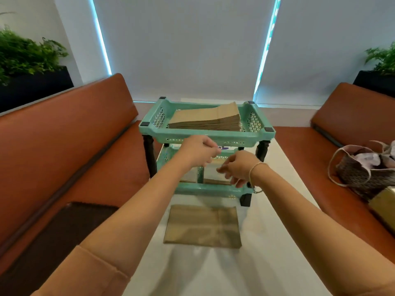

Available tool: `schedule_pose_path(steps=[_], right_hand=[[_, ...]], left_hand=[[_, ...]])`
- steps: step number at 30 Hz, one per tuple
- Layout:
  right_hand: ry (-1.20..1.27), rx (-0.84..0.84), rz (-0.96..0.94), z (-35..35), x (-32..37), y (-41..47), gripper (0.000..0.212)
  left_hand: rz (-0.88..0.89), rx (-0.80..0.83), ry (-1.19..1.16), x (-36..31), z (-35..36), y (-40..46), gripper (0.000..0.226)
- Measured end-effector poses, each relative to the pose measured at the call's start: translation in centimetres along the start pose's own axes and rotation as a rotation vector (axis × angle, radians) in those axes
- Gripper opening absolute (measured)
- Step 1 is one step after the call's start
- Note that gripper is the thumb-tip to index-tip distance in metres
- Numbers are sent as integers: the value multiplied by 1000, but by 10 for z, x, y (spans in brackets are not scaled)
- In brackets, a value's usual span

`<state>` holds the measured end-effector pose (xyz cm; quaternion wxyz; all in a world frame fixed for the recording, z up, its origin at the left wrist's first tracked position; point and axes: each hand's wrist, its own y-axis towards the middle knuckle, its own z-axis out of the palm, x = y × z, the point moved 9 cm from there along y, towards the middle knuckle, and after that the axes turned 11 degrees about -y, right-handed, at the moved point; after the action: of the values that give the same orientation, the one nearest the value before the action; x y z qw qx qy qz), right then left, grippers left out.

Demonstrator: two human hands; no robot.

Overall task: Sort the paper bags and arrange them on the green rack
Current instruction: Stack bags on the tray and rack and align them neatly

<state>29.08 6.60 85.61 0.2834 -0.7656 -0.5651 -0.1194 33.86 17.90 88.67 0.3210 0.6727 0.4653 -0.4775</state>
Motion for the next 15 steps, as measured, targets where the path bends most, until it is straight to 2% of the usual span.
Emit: schedule_pose_path(steps=[3,7,9,11,15], right_hand=[[-75,149,114,55,-45,10,32],[-192,203,239,111,-93,17,50],[-192,159,291,129,-109,17,67],[-140,97,348,141,-120,16,82],[-6,33,415,150,-129,15,90]], left_hand=[[-144,104,65,51,20,-15,10],[-387,131,458,132,26,-37,39],[-498,55,558,170,18,-50,45],[-573,-9,564,198,13,-64,54],[-638,-154,543,223,6,-83,84]])
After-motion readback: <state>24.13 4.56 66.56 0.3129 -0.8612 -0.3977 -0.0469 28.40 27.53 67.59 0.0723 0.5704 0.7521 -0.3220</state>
